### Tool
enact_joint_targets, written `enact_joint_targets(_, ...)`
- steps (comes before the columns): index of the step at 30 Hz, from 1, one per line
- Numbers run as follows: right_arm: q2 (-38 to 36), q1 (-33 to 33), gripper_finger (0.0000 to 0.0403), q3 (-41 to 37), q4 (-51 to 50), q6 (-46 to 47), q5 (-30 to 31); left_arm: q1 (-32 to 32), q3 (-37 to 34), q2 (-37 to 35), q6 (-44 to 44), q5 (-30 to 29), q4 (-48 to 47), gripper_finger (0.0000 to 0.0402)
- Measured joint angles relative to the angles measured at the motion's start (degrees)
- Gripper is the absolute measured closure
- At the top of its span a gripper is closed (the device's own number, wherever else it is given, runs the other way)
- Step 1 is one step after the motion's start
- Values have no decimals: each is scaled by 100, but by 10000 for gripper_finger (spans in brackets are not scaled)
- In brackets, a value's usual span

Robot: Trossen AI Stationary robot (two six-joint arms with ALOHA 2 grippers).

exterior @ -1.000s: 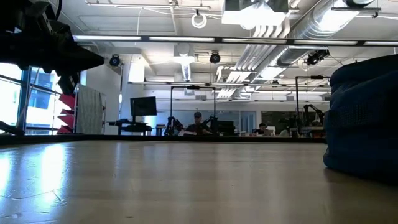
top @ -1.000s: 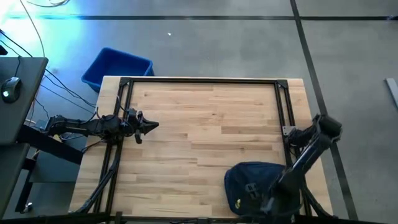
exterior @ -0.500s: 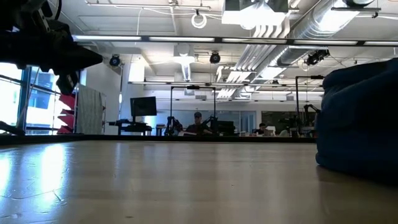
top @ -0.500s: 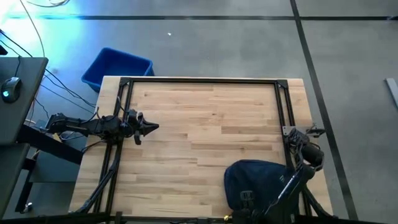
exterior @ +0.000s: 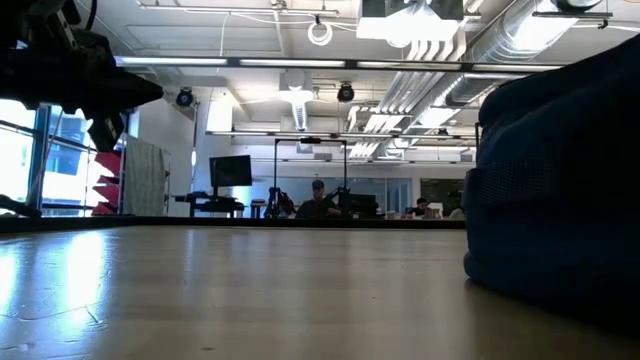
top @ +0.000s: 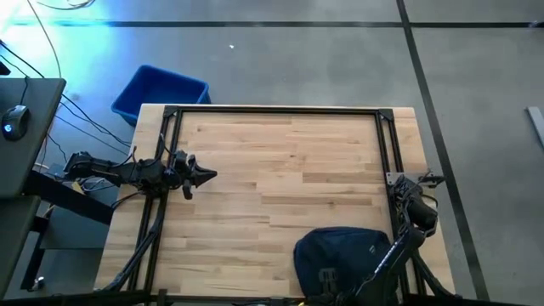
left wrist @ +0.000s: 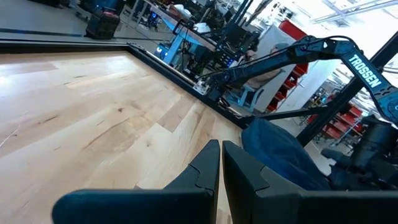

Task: Unpack backpack
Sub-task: Move the black backpack to the center of the table

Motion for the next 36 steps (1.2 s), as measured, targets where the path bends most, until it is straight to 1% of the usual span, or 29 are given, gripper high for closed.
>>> enact_joint_targets(4,14,41,169,0,116,-117,40,2,0,0,44,-115,7,402)
enact_joint_targets(6,54,81,139,0,245,-153,246,2,1,0,48,-124,5,402)
enact_joint_targets(8,142,102,118,0,277,-147,457,2,0,2,48,-124,5,402)
enact_joint_targets(12,396,116,106,4,242,-95,515,2,0,2,13,-117,5,402)
enact_joint_targets(15,676,107,113,6,13,371,624,2,0,1,11,-93,5,402)
enact_joint_targets(18,885,54,133,14,-477,1042,701,1,0,2,8,-90,3,402)
enact_joint_targets(21,1024,-34,176,26,-1096,1685,700,0,0,0,-9,-88,3,402)
enact_joint_targets(23,1034,-81,223,21,-1236,1719,668,-4,0,2,-16,-75,1,402)
enact_joint_targets(27,1012,-177,357,32,-1298,1554,707,-4,0,0,-98,-34,1,402)
enact_joint_targets(28,1012,-228,377,64,-1357,1403,707,-3,0,0,-98,-35,-1,402)
enact_joint_targets(29,1012,-282,385,85,-1373,1338,694,-2,0,2,-98,-34,-1,402)
enact_joint_targets(31,1010,-403,386,169,-1457,1344,723,-2,1,2,-96,-36,0,402)
enact_joint_targets(33,965,-561,392,297,-1508,1126,735,-2,0,1,-96,-89,20,402)
enact_joint_targets(36,769,-855,399,595,-1657,784,1087,-2,0,1,-98,-186,38,402)
